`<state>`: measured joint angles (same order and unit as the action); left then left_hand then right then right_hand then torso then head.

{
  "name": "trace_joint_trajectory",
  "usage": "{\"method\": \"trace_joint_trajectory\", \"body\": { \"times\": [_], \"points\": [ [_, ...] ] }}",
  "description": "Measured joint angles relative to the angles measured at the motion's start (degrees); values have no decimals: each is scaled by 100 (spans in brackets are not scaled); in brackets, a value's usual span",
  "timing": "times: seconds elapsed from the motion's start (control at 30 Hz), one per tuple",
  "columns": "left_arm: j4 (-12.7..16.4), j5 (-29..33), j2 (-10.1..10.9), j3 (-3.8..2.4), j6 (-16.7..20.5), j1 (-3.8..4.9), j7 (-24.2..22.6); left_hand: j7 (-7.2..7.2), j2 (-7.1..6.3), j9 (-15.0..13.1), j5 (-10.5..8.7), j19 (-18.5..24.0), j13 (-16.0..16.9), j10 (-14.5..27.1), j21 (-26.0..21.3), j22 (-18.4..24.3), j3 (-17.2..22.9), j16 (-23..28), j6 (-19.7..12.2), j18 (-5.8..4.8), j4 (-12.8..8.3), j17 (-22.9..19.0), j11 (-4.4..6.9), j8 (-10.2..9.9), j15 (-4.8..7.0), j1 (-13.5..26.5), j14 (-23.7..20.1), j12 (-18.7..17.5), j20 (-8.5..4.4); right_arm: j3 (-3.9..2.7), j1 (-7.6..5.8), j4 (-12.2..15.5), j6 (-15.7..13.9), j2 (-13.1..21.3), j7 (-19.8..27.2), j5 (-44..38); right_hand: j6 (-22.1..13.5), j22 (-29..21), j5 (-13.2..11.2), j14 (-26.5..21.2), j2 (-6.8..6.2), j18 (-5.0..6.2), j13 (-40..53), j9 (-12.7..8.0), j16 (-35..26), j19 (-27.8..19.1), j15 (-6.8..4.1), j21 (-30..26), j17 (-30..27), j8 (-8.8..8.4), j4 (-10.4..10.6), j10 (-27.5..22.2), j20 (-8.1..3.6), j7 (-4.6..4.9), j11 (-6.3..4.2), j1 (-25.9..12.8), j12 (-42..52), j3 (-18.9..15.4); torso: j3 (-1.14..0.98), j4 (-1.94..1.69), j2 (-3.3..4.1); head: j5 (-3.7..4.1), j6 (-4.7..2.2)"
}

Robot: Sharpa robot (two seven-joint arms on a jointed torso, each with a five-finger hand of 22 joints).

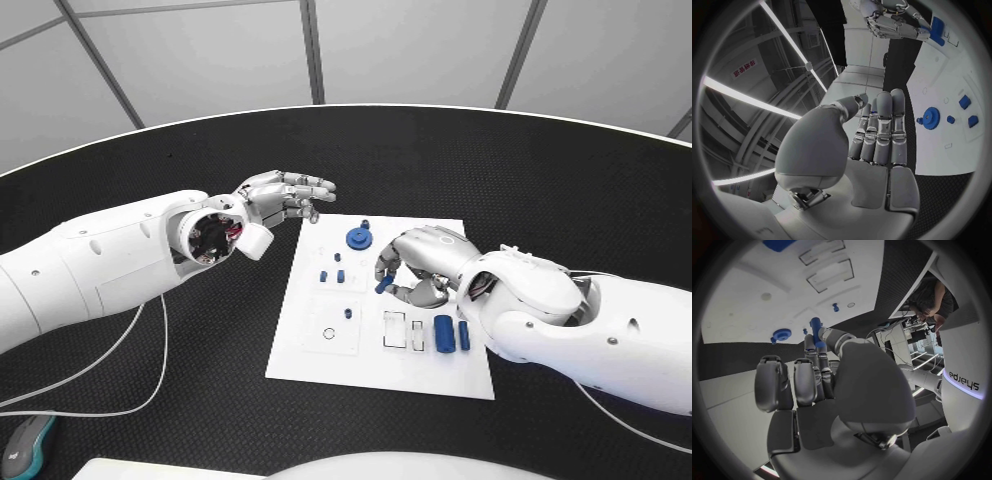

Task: Assemble the parts on the task board

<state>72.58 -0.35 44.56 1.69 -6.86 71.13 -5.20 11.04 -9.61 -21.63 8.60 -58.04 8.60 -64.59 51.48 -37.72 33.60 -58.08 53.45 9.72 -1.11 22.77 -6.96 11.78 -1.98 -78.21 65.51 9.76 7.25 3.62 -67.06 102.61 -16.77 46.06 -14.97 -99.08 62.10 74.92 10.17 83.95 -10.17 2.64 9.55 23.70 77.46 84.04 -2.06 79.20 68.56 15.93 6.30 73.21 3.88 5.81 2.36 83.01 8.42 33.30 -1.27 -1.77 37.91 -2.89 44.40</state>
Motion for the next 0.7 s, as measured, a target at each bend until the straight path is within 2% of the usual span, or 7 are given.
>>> {"method": "trace_joint_trajectory", "body": {
  "times": [0.23,0.5,0.7],
  "points": [
    [2,0,-33,0,-10,0,-1,0,0,0,0,0,0,0,0,0,0,0,0,0,0,0,0,0,0,0,0,0,0,0,37,-112,-73,-489,206,66,-32,0,1,0,-1,0,0,81,0,0,0,0,0,19,-23,0,0,11,0,0,-22,9,12,-14,7,-76,23],
    [13,-1,-67,0,-19,1,2,0,0,0,0,0,0,0,0,0,0,0,0,0,0,1,0,0,0,0,0,0,0,28,273,-347,-90,-1005,407,80,-58,0,35,0,-3,0,0,151,0,0,1,0,4,20,-41,0,0,25,0,-1,-40,25,15,-21,9,-171,73],
    [23,-1,-72,0,-19,1,5,0,0,0,0,0,0,0,0,-1,0,0,0,0,0,1,0,0,0,0,0,0,0,72,396,-544,-22,-1203,487,81,-51,-1,36,0,-4,1,4,147,0,0,1,0,11,20,-62,0,0,32,0,-1,-46,32,16,-24,9,-238,112]
  ]
}}
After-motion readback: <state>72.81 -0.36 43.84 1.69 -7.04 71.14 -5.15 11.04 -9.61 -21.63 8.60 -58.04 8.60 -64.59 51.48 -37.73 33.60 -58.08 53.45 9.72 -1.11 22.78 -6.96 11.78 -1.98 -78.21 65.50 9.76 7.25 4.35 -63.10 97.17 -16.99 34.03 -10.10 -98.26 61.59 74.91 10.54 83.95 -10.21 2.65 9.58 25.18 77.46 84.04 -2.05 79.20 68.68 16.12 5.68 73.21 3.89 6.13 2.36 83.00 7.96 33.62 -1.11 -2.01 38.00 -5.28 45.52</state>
